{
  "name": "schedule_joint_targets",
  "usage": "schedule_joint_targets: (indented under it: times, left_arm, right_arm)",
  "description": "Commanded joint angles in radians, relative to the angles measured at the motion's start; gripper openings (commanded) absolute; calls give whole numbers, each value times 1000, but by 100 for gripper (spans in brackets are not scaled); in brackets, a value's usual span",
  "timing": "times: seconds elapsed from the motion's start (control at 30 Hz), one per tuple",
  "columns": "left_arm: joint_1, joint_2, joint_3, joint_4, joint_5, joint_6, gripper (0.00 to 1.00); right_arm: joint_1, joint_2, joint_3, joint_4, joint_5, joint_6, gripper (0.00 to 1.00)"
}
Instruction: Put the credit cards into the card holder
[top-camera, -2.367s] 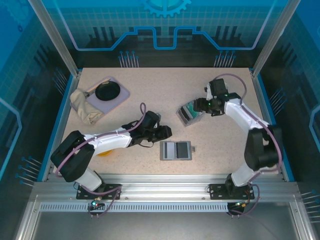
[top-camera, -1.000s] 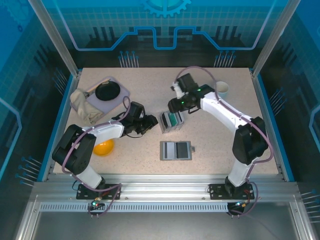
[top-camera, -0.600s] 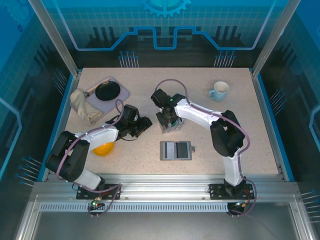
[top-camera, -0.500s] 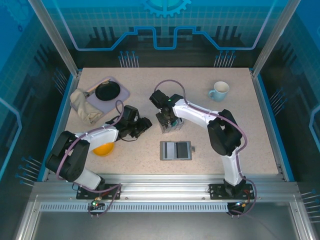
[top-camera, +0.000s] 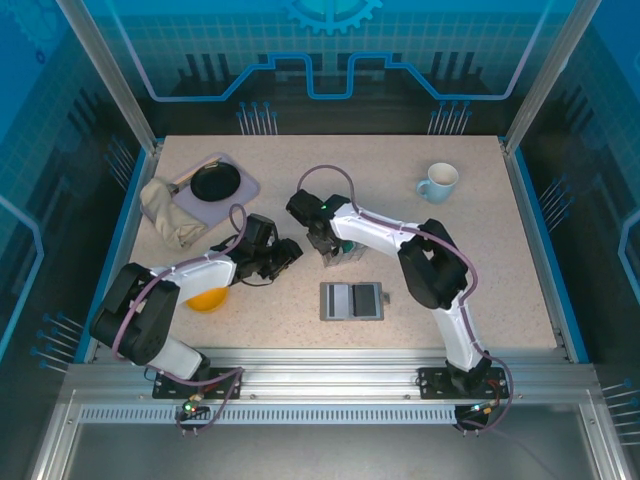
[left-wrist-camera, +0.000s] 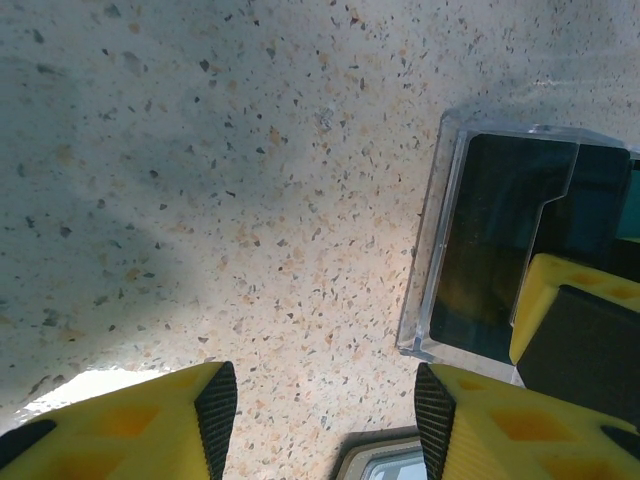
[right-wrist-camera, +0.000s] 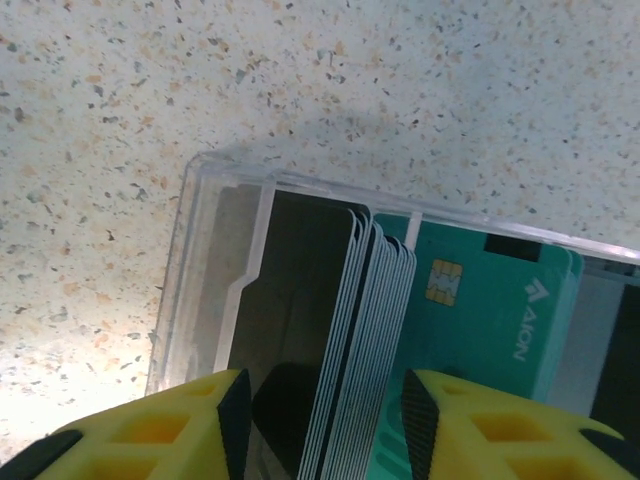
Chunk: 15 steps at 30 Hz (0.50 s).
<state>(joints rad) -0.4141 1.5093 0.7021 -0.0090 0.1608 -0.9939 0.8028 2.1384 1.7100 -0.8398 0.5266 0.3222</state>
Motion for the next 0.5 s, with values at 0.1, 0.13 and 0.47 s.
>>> schedule_joint_targets:
  times: [0.1,0.13,0.47]
  left_arm:
    - [8,-27,-12,13,-1,-6,53]
    - [8,-25,-11,13,0,-6,53]
    - [8,-22,-10,14,7,-8,53]
  right_arm:
    - [15,-26,7,-23,126,-7,46]
    - [14,-29,6,-24,127,-9,45]
    - [11,-35,-6,-27,104,-14,36]
